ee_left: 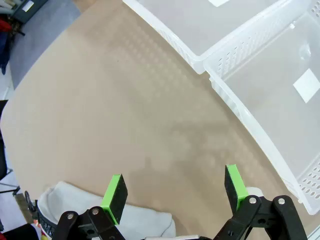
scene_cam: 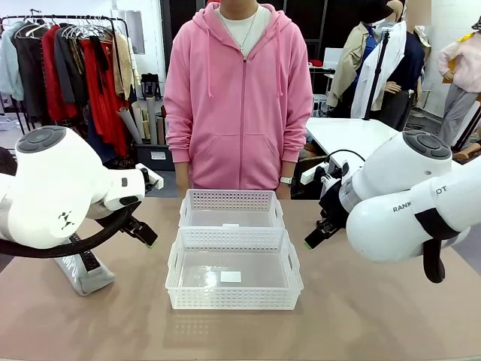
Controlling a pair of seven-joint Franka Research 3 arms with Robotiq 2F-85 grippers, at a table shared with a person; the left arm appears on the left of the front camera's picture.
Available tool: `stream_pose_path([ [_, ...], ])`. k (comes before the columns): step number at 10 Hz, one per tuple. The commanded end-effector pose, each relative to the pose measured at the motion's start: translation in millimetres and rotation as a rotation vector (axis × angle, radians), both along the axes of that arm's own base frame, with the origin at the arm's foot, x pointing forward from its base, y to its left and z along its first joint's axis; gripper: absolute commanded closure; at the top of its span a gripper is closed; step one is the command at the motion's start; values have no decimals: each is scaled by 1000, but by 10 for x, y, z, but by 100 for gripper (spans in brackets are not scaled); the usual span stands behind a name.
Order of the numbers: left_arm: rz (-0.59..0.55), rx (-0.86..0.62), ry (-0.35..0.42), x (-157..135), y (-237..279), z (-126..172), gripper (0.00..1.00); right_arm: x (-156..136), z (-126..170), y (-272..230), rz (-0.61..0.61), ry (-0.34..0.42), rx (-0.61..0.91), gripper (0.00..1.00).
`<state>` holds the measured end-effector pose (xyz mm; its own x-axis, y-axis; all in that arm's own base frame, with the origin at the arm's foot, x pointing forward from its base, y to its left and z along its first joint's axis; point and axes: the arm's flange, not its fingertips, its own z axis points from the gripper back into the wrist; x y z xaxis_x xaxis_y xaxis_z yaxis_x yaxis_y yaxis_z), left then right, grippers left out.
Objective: Distribute items into two baskets.
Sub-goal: Pick up the Pencil pouch that the person points to.
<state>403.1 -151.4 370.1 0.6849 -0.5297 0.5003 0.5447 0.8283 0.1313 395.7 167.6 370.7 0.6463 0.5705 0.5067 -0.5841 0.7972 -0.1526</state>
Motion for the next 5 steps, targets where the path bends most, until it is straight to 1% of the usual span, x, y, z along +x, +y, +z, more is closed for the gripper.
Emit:
stream_pose_path([
  [1,0,0,0,0,0,1,0,0,1,-1,0,0,1,0],
  [3,0,0,0,0,0,0,0,0,0,0,0,0,0,0],
  [4,12,-20,32,-6,75,123,0,38,53,-25,-15,9,16,0],
  [5,23,-11,39,8,134,227,0,77,146,-73,-22,20,43,0],
])
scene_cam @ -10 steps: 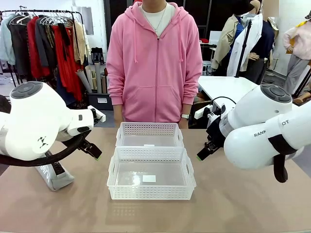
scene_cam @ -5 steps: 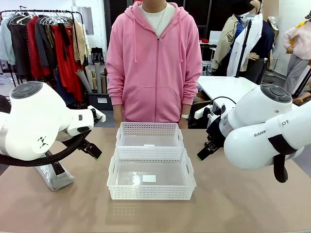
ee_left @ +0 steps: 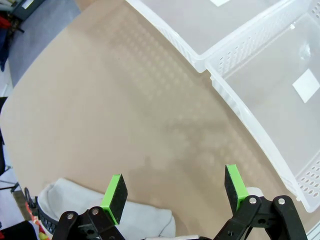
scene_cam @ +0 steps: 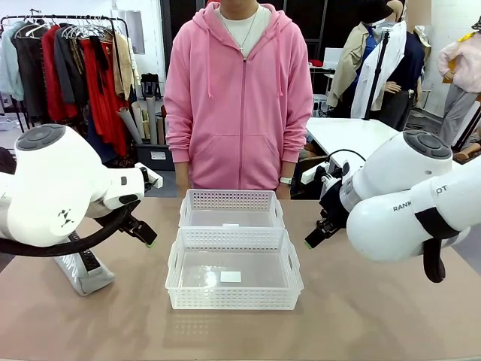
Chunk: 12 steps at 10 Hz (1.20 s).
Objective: Distribute items into two baskets.
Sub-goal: Pick up the Pencil pouch that the person points to.
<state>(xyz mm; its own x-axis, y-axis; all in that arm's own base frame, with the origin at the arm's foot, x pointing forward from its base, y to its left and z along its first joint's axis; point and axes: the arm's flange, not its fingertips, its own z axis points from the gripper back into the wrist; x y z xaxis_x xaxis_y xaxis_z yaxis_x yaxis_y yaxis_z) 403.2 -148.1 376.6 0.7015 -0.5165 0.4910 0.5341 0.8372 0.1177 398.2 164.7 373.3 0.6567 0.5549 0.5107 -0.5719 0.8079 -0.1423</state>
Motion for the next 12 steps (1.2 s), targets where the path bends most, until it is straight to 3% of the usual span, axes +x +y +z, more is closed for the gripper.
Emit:
stream_pose_path([
  [1,16,-6,18,38,169,269,0,89,224,-103,-17,14,39,0],
  [4,-38,-57,59,158,381,725,0,241,588,-315,-25,34,79,0],
  [8,-2,-139,117,428,1240,1358,0,527,1153,-1021,-66,106,209,0],
  [12,-38,-389,119,243,2048,1717,0,448,1321,-1882,-105,161,446,0],
])
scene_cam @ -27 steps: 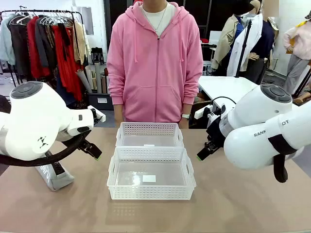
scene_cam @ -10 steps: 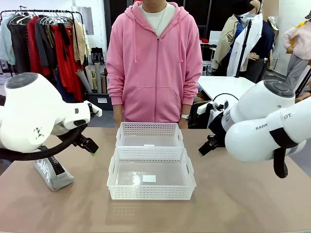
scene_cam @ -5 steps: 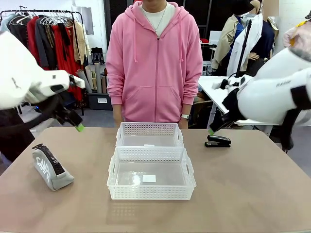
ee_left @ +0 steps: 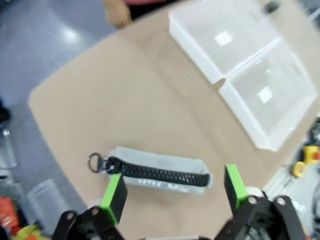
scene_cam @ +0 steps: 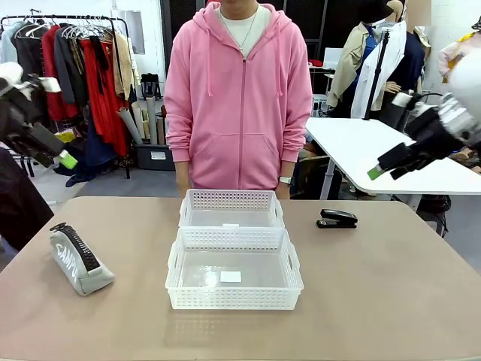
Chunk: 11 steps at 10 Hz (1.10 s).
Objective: Distribute items into two baskets.
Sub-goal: Pick up the Pencil pouch that the person points to.
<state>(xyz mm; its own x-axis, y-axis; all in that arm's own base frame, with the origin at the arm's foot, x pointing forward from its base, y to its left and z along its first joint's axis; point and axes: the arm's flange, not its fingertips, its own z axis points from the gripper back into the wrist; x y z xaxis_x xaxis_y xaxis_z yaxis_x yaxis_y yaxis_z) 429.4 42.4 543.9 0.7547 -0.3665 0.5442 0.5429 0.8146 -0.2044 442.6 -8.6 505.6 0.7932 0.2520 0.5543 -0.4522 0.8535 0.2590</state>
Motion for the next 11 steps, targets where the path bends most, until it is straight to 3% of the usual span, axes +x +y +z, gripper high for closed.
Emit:
stream_pose_path([
  [1,10,-113,-7,-60,296,101,0,-39,24,-325,22,-3,104,0],
  [4,66,-182,-87,-238,636,253,0,-218,169,-770,-17,-33,184,0],
  [7,74,-177,-129,-284,737,286,0,-491,278,-975,-27,-110,219,0],
  [11,64,-189,-144,-302,765,292,0,-648,349,-1113,-36,-139,229,0],
])
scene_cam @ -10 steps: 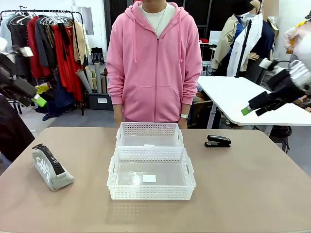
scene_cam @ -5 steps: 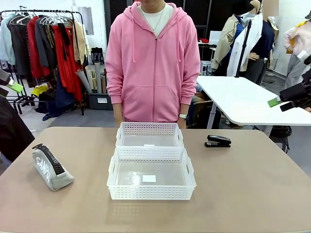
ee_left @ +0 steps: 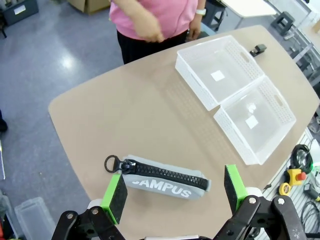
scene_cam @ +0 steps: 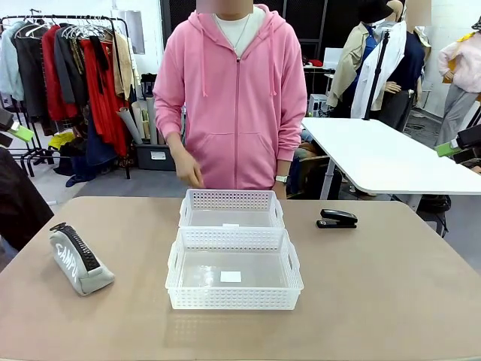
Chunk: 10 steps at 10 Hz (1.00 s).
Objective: Distribute items into two baskets.
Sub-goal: Pick up the Pencil pouch that the person points to.
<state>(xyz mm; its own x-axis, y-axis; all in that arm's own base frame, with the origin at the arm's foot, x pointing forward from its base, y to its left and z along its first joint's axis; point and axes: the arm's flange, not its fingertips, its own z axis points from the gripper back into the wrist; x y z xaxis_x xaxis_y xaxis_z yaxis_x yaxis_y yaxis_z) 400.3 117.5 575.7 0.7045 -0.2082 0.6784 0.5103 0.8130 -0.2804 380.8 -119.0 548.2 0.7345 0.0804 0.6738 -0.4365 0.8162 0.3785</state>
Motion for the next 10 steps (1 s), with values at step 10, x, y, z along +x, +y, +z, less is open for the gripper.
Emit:
stream_pose_path([
  [10,-2,-10,-7,0,-14,13,0,-27,1,-11,-4,-4,9,0],
])
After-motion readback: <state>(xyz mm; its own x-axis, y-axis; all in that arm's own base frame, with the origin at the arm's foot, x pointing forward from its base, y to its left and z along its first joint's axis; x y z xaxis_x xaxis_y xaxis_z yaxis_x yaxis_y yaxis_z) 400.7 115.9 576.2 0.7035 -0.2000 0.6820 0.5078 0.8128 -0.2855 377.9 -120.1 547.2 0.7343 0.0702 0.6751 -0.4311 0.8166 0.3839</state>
